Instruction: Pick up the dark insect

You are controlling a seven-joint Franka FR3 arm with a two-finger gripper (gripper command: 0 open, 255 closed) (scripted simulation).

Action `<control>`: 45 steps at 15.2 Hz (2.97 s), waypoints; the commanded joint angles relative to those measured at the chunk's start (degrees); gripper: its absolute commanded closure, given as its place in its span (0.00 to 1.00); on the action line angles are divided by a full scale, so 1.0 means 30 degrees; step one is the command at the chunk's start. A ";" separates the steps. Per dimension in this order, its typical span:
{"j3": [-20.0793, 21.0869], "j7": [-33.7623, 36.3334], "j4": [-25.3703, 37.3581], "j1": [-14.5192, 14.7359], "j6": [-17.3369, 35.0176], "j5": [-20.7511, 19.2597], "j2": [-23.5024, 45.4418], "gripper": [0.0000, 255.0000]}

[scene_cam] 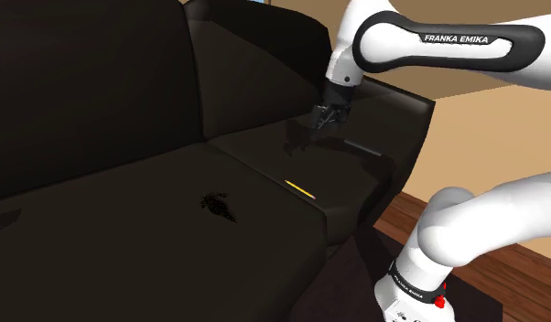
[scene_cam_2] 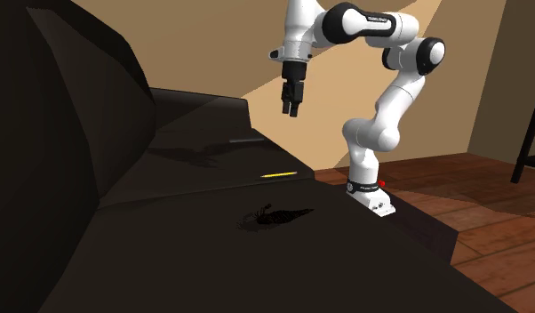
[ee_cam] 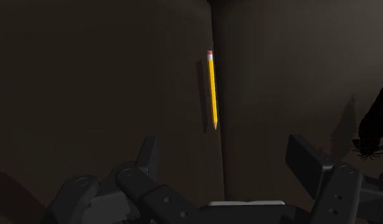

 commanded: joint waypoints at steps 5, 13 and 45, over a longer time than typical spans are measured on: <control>0.1764 0.1566 0.0498 0.0737 0.1947 0.0877 0.2827 0.00; 0.4047 0.3735 0.2282 0.1488 0.4178 0.1224 0.7310 0.00; 0.6544 0.7751 0.6244 0.3016 0.7890 -0.1102 1.6058 1.00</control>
